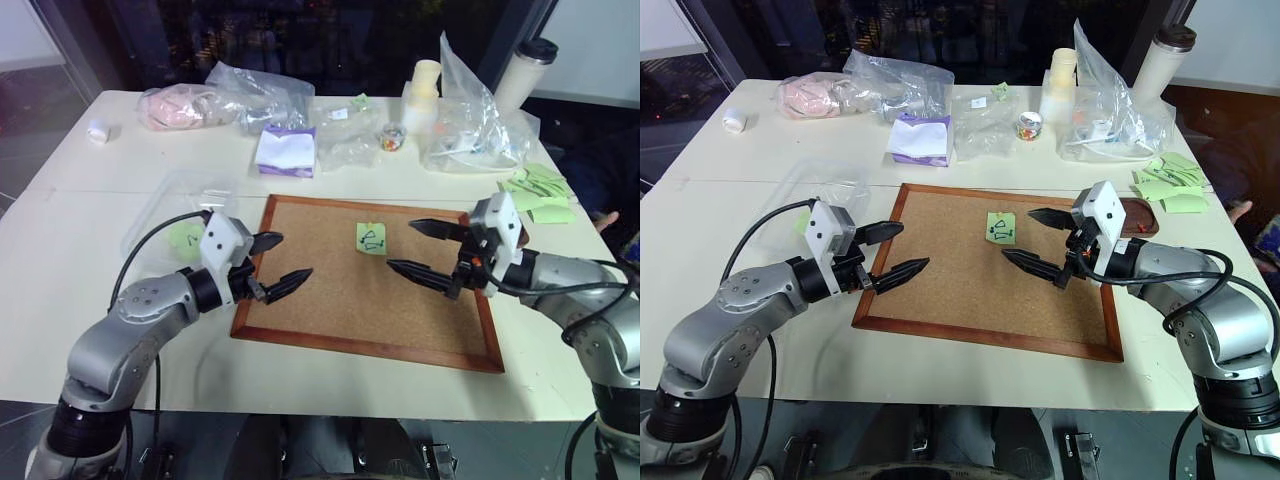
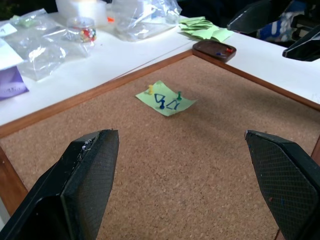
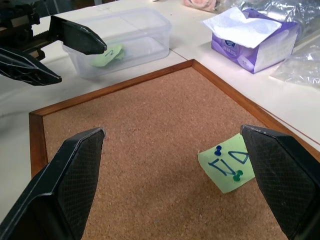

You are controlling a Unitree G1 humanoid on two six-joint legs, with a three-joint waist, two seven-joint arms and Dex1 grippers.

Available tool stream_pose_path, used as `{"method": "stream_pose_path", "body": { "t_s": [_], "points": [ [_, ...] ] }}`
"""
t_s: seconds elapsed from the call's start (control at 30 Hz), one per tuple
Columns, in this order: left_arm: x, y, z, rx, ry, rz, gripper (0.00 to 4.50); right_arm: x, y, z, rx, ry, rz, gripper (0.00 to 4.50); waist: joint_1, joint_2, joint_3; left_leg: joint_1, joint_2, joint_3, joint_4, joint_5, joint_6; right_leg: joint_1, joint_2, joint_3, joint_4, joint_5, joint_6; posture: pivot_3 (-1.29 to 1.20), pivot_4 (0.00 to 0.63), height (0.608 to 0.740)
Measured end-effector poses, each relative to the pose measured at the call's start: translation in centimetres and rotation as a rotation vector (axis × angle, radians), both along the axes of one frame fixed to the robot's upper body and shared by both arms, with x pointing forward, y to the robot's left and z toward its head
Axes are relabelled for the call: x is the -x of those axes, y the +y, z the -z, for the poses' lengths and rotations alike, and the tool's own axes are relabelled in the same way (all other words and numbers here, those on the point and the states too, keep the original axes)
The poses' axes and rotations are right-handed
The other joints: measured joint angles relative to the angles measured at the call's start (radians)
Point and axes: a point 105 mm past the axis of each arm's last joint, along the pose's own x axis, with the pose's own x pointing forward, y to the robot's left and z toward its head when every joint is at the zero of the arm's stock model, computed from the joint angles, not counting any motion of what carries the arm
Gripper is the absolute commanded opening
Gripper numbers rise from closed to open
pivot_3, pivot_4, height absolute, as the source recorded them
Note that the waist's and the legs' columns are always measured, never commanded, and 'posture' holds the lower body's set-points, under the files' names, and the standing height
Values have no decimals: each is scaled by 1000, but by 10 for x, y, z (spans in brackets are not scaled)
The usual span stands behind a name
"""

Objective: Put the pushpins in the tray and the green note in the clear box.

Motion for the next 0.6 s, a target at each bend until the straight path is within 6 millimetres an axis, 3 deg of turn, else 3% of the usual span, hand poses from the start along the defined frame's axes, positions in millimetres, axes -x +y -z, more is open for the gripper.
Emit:
{"method": "stream_pose_path", "body": {
  "t_s": [0.17, 0.6],
  "points": [
    [-7, 3, 4, -8, -8, -26, 4418, 1, -2, 4, 1, 13, 10, 4500, 0, 0, 0, 0, 0, 0, 0, 0, 0, 0, 0, 0, 0, 0, 0, 0, 150, 740],
    [-3, -10, 11, -17, -6, 34, 4418, 1, -4, 6, 18, 12, 23, 4500, 0, 0, 0, 0, 0, 0, 0, 0, 0, 0, 0, 0, 0, 0, 0, 0, 150, 740]
  ]
}}
